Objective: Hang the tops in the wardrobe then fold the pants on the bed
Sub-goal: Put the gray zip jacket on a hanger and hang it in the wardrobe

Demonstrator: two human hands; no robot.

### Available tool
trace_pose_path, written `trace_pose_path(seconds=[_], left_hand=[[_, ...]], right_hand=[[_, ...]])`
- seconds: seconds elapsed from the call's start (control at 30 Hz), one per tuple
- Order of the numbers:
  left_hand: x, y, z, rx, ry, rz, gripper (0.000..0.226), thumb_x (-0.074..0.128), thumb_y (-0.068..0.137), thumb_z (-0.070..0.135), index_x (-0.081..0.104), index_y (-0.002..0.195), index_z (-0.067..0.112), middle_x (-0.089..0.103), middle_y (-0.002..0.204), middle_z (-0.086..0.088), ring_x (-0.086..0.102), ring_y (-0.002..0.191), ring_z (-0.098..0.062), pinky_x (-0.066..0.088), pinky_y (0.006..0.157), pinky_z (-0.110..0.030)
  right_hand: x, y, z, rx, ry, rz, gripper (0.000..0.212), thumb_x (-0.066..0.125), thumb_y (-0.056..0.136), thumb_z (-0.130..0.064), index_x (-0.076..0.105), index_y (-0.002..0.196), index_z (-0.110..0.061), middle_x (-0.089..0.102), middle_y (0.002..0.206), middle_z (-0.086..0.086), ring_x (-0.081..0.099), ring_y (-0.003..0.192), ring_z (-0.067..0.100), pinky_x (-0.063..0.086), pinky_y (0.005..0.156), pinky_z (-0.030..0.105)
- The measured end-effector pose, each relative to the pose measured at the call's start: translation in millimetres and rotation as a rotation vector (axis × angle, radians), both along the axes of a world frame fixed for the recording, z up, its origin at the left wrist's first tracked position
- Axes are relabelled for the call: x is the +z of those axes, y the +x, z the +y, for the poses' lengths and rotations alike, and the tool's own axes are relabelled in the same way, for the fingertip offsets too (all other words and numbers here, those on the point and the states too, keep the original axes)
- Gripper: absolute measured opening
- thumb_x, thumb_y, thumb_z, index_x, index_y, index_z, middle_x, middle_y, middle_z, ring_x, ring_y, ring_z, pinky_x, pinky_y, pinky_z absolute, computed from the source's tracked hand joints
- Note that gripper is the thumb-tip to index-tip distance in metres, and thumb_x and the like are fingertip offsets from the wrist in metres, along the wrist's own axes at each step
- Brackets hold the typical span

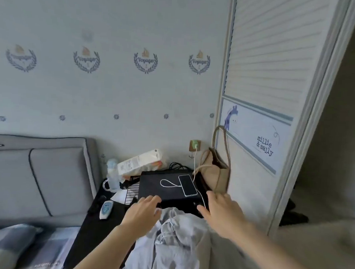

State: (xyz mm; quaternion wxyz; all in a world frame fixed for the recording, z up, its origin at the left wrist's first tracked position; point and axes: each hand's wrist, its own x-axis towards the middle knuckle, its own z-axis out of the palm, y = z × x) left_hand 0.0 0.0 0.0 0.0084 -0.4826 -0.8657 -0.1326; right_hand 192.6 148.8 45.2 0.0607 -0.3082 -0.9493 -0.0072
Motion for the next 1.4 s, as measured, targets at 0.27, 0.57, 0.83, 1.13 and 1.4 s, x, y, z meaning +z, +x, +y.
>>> trace_pose_path(seconds=[0.27, 0.57, 0.83, 1.13, 1.4], left_hand=[[-64.0, -50.5, 67.9, -0.296, -0.226, -0.211, 0.056, 0.047, 0.096, 0.020, 0.030, 0.147, 0.038, 0.047, 0.142, 0.006, 0.050, 0.122, -0.020, 0.045, 0.095, -0.036], [-109.6, -65.6, 87.5, -0.526, -0.351, -0.251, 0.038, 0.047, 0.094, 0.014, 0.047, 0.131, 0.022, 0.059, 0.123, -0.004, 0.057, 0.117, -0.024, 0.046, 0.094, -0.033], [-43.4, -74.7, 90.3, -0.434, 0.103, -0.458, 0.020, 0.048, 0.089, 0.007, 0.045, 0.083, 0.026, 0.058, 0.076, 0.001, 0.056, 0.075, -0.015, 0.044, 0.071, -0.031], [96.7, -24.4, 64.7, -0.672, 0.343, -0.393, 0.035, 0.059, 0.093, 0.010, 0.048, 0.069, 0.034, 0.056, 0.062, 0.024, 0.051, 0.063, 0.008, 0.034, 0.059, -0.014], [162.0, 85.2, 12.2, -0.837, 0.214, -0.303, 0.043, 0.073, 0.081, 0.048, 0.061, 0.082, 0.006, 0.056, 0.073, -0.015, 0.048, 0.063, -0.010, 0.035, 0.062, -0.026]], right_hand=[[-57.9, -51.9, 0.1, -0.302, -0.516, -0.242, 0.085, 0.037, 0.074, -0.079, 0.047, 0.135, -0.021, 0.055, 0.129, 0.006, 0.055, 0.114, 0.028, 0.043, 0.087, 0.035], [-73.2, -67.5, -18.3, -0.341, -0.306, -0.155, 0.014, 0.048, 0.091, -0.014, 0.053, 0.103, -0.019, 0.059, 0.107, 0.010, 0.060, 0.099, 0.033, 0.038, 0.070, 0.034], [-22.3, -46.3, -21.5, -0.375, -0.339, 0.461, 0.015, 0.041, 0.100, -0.021, 0.048, 0.087, -0.022, 0.058, 0.082, 0.003, 0.058, 0.080, 0.024, 0.044, 0.070, 0.034], [83.6, 42.6, -51.0, -0.231, -0.144, 0.481, 0.054, 0.052, 0.069, -0.080, 0.044, 0.074, -0.027, 0.052, 0.064, -0.007, 0.049, 0.057, 0.010, 0.032, 0.050, 0.029], [140.1, 165.2, -97.2, -0.498, 0.294, 0.469, 0.009, 0.057, 0.080, -0.014, 0.052, 0.078, -0.021, 0.061, 0.081, 0.004, 0.061, 0.080, 0.034, 0.039, 0.056, 0.031]])
